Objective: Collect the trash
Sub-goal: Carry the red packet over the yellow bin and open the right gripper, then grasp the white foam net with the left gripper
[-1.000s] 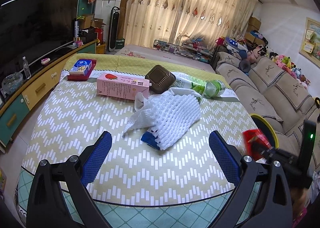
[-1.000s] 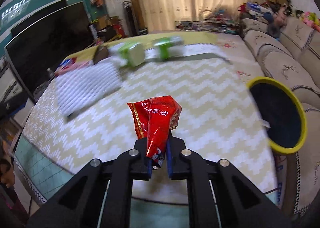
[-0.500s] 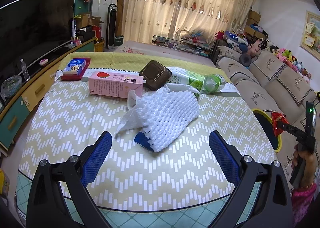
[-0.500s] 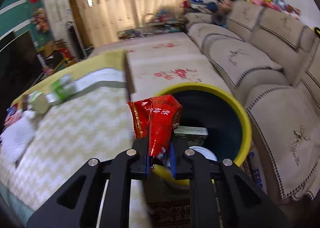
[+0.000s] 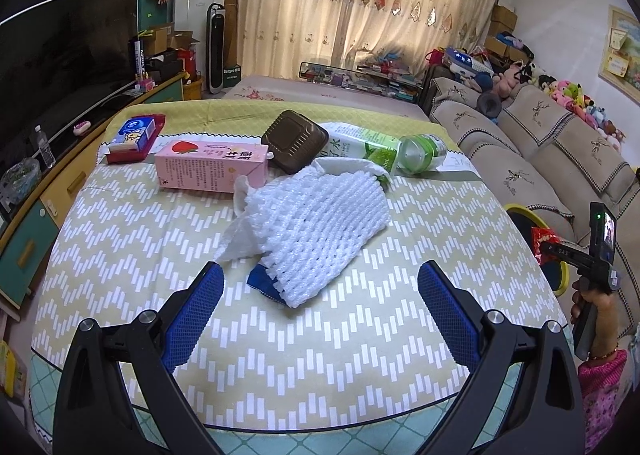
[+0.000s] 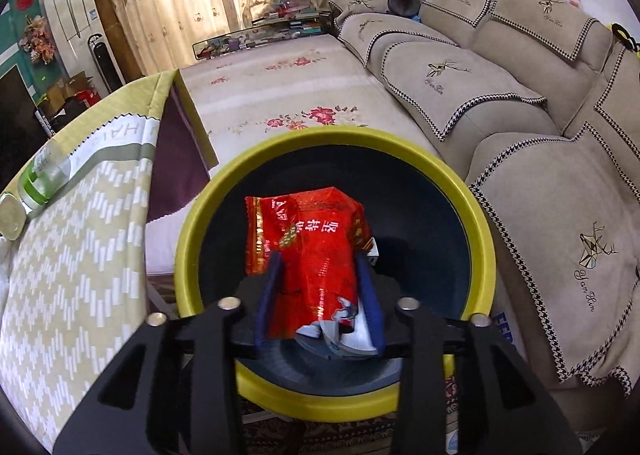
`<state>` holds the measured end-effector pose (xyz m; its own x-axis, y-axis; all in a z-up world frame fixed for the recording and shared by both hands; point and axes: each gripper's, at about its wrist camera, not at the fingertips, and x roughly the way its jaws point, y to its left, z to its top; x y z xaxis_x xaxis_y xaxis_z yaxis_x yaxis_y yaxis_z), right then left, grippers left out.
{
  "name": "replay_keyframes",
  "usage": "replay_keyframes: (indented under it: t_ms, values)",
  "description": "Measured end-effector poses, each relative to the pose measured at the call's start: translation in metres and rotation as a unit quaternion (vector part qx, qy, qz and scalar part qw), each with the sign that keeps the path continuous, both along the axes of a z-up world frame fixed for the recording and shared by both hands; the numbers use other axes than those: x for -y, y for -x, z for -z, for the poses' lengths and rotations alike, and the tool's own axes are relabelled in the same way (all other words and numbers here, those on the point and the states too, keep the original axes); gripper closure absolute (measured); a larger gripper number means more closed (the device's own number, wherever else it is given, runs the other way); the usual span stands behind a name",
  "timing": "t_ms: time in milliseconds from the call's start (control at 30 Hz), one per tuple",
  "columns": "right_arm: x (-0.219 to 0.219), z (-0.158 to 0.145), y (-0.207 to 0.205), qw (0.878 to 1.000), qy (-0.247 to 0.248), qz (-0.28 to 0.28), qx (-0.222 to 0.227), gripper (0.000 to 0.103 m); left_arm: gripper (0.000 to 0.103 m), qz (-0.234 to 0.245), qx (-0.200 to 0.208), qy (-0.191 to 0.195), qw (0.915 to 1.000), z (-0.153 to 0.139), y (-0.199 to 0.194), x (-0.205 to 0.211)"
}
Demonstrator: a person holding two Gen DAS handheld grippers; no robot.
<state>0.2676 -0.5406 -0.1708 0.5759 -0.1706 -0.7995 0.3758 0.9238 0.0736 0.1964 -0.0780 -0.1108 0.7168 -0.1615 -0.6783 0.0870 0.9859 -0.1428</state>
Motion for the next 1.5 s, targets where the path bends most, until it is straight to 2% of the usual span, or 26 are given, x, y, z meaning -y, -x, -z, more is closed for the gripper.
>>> replay_keyframes:
  t_ms: [33, 100, 267, 700, 800, 933, 1133, 1233, 1300, 1500]
  values:
    - [0.0, 0.0, 0.0, 1.0, 0.001, 0.0, 0.001, 0.054, 0.007, 0.001, 0.0, 0.0, 1.0, 0.0, 0.0, 0.0]
    - [0.001, -0.002, 0.0, 1.0, 0.003, 0.0, 0.004, 0.042, 0.007, 0.002, -0.001, -0.001, 1.0, 0.001, 0.0, 0.002]
    - [-0.001, -0.007, 0.003, 1.0, 0.007, 0.002, 0.011, 0.033, 0.007, 0.004, -0.001, -0.002, 1.0, 0.001, 0.0, 0.003]
    - [-0.012, -0.01, 0.009, 1.0, 0.004, -0.008, 0.015, 0.032, 0.007, -0.005, -0.002, -0.015, 0.9999, 0.007, -0.004, -0.002]
    - [-0.014, -0.008, 0.009, 1.0, 0.004, -0.012, 0.013, 0.032, 0.007, -0.01, -0.003, -0.023, 0.9997, 0.01, -0.014, -0.008]
    - [-0.014, -0.005, 0.009, 1.0, 0.001, -0.015, 0.012, 0.032, 0.007, -0.009, -0.013, -0.013, 0.9998, 0.015, -0.033, -0.017]
    - [-0.014, -0.003, 0.01, 1.0, 0.001, -0.018, 0.01, 0.032, 0.008, 0.004, 0.002, -0.007, 1.0, 0.016, -0.058, -0.021]
    - [-0.013, -0.001, 0.01, 1.0, -0.001, -0.018, 0.009, 0.032, 0.015, 0.009, -0.011, 0.002, 0.9999, 0.022, -0.066, -0.022]
    - [-0.012, 0.001, 0.01, 1.0, -0.003, -0.018, 0.008, 0.032, 0.027, 0.014, -0.014, 0.009, 0.9998, 0.024, -0.066, -0.022]
    - [-0.013, 0.006, 0.008, 1.0, -0.009, -0.021, 0.006, 0.032, 0.031, 0.042, 0.014, 0.013, 0.999, 0.017, -0.054, -0.011]
